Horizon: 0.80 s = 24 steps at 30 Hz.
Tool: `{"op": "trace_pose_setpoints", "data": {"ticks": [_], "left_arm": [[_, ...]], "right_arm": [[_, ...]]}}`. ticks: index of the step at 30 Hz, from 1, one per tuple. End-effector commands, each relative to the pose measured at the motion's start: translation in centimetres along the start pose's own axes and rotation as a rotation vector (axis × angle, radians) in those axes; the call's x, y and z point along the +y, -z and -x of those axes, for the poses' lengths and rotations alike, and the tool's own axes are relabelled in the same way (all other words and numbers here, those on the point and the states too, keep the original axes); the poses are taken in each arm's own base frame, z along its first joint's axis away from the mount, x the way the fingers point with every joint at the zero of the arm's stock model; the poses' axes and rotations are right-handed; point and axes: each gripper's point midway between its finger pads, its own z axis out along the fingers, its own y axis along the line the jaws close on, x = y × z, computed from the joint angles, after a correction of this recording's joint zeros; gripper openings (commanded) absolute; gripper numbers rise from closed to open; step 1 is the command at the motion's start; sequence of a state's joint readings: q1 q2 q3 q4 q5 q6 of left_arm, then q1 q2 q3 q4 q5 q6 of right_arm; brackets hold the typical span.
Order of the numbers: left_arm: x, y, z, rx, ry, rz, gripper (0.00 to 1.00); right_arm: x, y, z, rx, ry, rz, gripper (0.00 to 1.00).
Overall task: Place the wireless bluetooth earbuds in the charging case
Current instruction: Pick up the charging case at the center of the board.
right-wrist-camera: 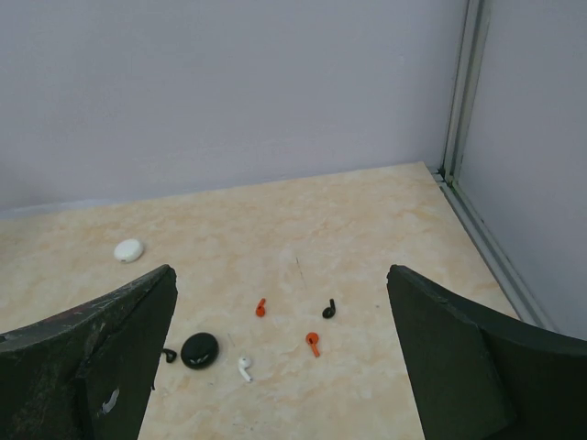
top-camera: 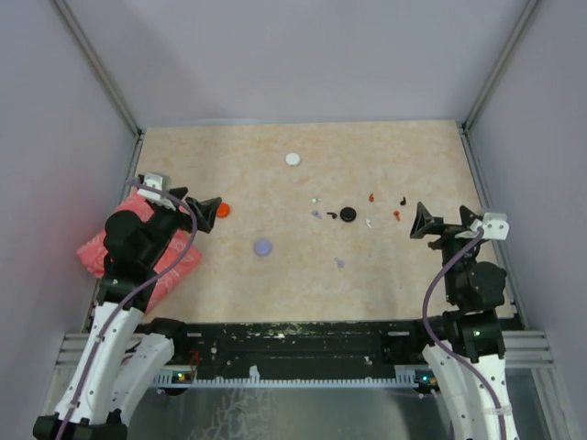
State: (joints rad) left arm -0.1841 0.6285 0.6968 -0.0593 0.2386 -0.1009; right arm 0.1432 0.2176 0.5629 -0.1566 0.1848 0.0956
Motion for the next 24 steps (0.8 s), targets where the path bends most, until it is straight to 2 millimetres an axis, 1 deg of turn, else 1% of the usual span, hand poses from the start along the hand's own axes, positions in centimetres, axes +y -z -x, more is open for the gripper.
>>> {"op": "trace_pose_setpoints", "data": {"ticks": [1,6,8,18,21,24], "left_arm": [[-0.4,0.0,0.4,0.005,0.027,-0.015,1.00],[-0.6,0.0,-0.2,0.036,0.061,-0.020,1.00],[-1.0,-0.1,-0.9,0.064,0.082,-0.040,1.00],[-3.2,-1.1,-7.4,0.337,0.271,-0.160,1.00],[-3.6,-1.8,-9.5,0.447,0.317,-0.185,1.00],[-4.7,-2.8,-12.0,0.556,0.337,-0.218,0.99]], "right_arm": [[0.4,0.3,2.1,-0.075,-0.005,0.023,0.97],[0.4,0.2,1.9,-0.070,-0.003,0.022,0.97],[0.5,0.1,1.8,-0.063,-0.004,0.022,0.97],[1.0,0.4,2.1,-0.070,-0.018,0.052,0.98],[1.3,0.5,2.2,-0.074,-0.029,0.067,0.98],[1.3,0.7,2.4,-0.082,-0.032,0.073,0.98]]}}
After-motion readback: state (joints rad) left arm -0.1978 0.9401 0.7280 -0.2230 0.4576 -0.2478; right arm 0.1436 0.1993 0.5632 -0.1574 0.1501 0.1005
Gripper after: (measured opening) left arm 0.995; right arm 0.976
